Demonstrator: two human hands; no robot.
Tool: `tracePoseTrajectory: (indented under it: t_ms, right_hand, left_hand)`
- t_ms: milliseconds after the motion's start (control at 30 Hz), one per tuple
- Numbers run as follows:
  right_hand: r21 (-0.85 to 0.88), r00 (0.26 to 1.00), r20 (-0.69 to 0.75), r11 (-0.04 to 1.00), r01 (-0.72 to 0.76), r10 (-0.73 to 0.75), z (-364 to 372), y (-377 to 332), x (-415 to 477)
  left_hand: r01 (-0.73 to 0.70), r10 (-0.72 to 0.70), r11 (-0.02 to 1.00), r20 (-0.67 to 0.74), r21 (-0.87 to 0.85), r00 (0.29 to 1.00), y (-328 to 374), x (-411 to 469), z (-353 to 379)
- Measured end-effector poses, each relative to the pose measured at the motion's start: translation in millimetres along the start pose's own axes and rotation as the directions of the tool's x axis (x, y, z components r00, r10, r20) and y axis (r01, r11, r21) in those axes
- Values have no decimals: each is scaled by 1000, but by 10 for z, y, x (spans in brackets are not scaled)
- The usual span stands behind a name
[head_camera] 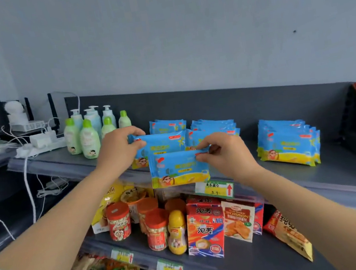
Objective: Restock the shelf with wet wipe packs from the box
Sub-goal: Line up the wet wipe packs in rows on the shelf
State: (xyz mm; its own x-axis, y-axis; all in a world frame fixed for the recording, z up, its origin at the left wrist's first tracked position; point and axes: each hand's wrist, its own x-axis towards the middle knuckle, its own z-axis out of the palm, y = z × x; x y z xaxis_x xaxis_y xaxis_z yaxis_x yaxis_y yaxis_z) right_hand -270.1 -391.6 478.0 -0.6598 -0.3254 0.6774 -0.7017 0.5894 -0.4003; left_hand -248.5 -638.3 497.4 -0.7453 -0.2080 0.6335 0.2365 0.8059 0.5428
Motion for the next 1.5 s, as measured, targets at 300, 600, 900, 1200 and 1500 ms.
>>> tracePoseTrajectory:
  t_ms: [300, 600, 900, 1200, 1500]
  right_hand:
    - [8, 998, 54, 999, -32, 32, 274, 277, 540]
    - [-93, 995, 68, 993, -71, 78, 679, 397, 954]
    - [-184, 991, 40, 975, -122, 131, 1027, 475, 1333]
    - [-254, 988, 23, 956, -145, 156, 1234, 532, 1533]
    - [-325, 973, 88, 929, -177, 216, 1349, 548, 1699]
  left_hand:
    - [57, -57, 998, 46, 19, 997, -358, 737, 430]
    - [73, -68, 997, 128, -31, 989, -829, 1426, 829]
    - [18, 1, 998, 287, -66, 958, -1247, 2084, 1287]
    - [-39, 61, 997, 355, -69, 933, -1487, 2393, 1656]
    - [-234, 218, 972, 317, 15, 923, -1576, 2477, 1814]
